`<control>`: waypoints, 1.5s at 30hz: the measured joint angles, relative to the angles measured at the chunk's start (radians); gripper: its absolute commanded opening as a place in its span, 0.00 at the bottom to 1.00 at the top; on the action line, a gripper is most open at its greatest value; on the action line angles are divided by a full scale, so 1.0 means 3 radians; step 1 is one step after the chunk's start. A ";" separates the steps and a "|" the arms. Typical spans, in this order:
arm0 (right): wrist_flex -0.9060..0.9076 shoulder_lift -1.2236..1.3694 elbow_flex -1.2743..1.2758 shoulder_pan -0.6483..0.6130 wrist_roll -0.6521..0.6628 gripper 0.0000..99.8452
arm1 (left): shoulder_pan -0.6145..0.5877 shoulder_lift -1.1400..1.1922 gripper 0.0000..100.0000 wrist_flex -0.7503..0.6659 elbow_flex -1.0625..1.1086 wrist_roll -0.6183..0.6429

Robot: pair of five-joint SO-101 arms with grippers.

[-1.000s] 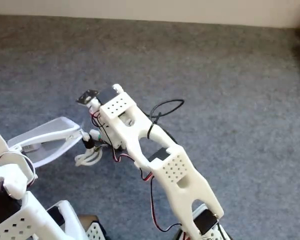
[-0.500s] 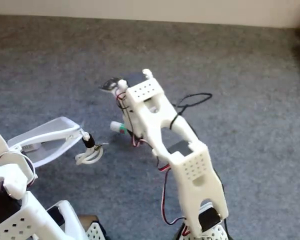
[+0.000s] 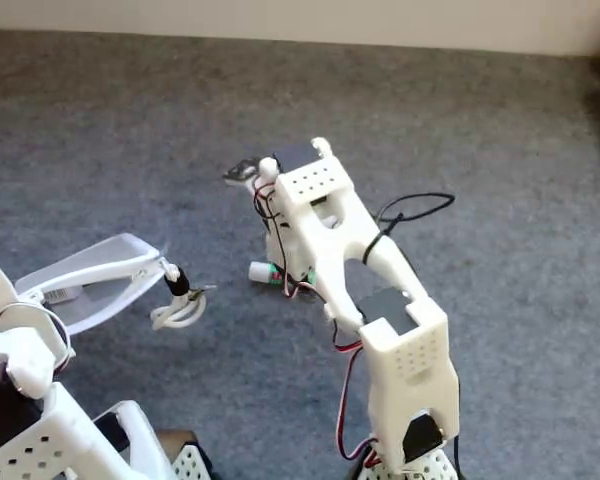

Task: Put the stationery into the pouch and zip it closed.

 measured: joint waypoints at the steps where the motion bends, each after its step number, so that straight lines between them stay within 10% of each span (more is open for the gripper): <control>1: 0.0000 0.0000 0.0000 -0.0036 0.0000 0.18 | 0.0000 0.0000 0.01 0.0000 0.0000 0.0000; 22: -0.1023 0.0061 0.0000 -0.0450 0.0000 0.18 | 0.0000 0.0000 0.01 0.0000 0.0000 0.0000; 45: -0.0593 0.0394 -0.0123 -0.0455 -0.0164 0.00 | 0.0026 0.0000 0.01 0.0000 0.0000 0.0000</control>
